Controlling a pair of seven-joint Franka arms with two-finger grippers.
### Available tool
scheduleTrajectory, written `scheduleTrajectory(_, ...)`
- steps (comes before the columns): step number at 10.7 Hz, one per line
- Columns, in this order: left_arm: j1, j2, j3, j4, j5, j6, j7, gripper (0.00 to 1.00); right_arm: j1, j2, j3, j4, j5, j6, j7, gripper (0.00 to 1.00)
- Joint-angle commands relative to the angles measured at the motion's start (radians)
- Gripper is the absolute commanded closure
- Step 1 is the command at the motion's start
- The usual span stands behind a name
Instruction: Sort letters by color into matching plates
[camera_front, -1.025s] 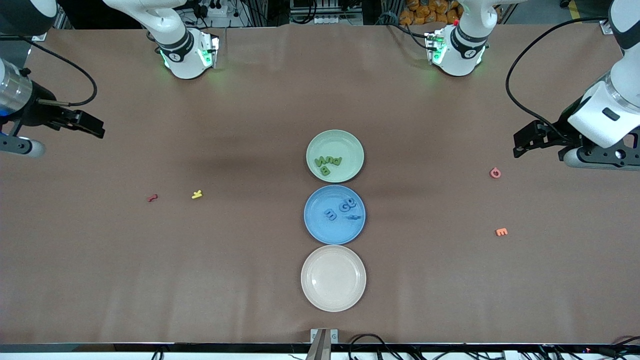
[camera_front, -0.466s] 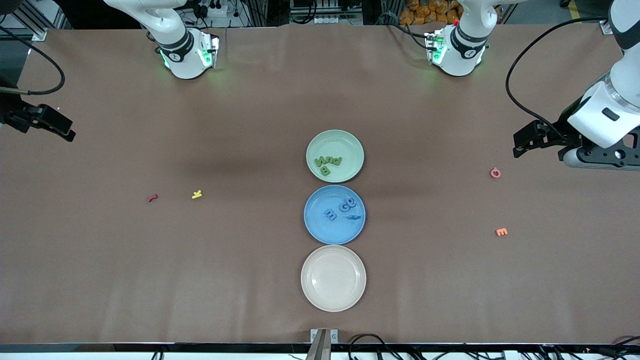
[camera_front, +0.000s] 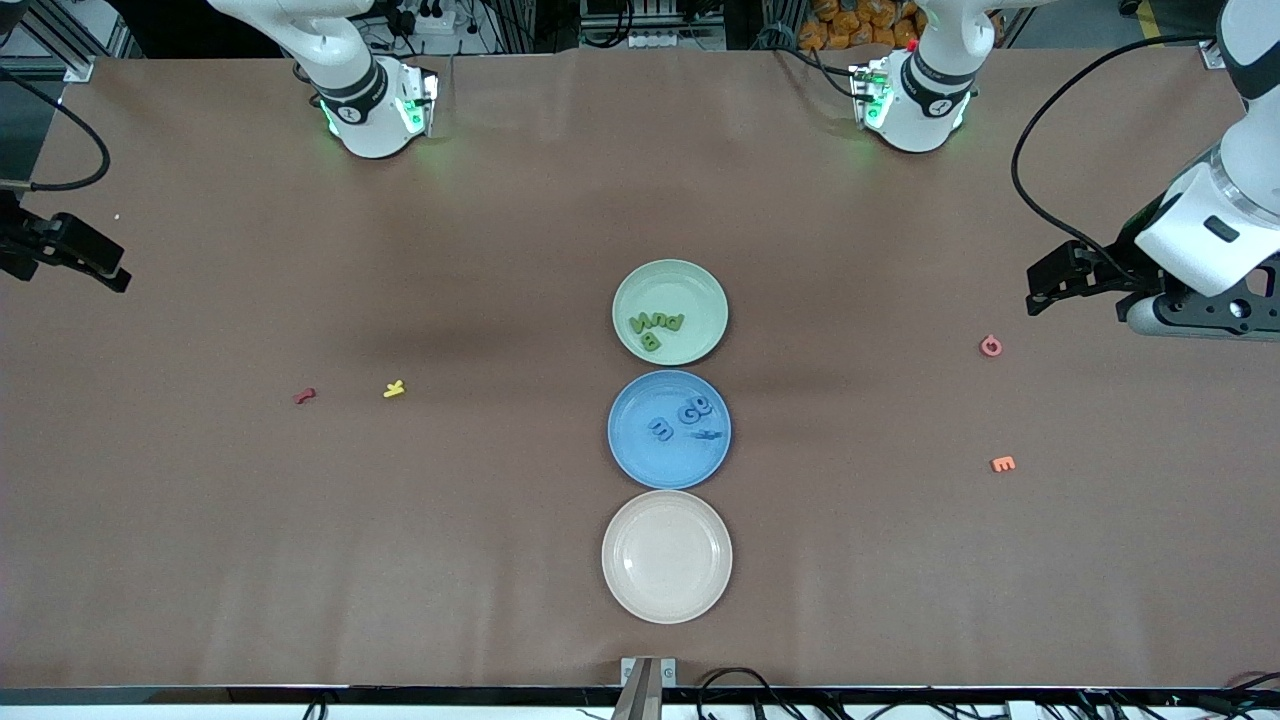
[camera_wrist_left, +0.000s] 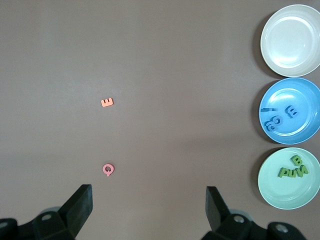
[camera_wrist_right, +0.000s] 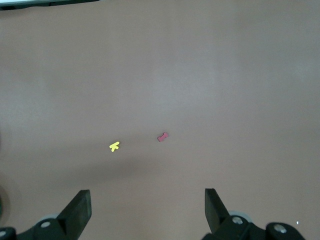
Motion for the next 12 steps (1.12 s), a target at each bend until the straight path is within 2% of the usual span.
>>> scheduleTrajectory(1,0.004,-0.009,-0.002,-0.003,-0.011,-0.007,-0.004,0.0,-0.01,-0.033,0.011,-0.036,0.023,0.015,-0.118,0.0)
scheduleTrajectory(5,0.004,-0.009,-0.002,-0.003,-0.011,-0.009,-0.004,0.0,-0.018,-0.033,0.015,-0.04,0.066,0.018,-0.127,0.0)
scheduleTrajectory(12,0.004,-0.009,-0.002,-0.003,-0.012,-0.009,-0.006,0.0,-0.018,-0.032,0.014,-0.037,0.066,0.004,-0.126,0.0)
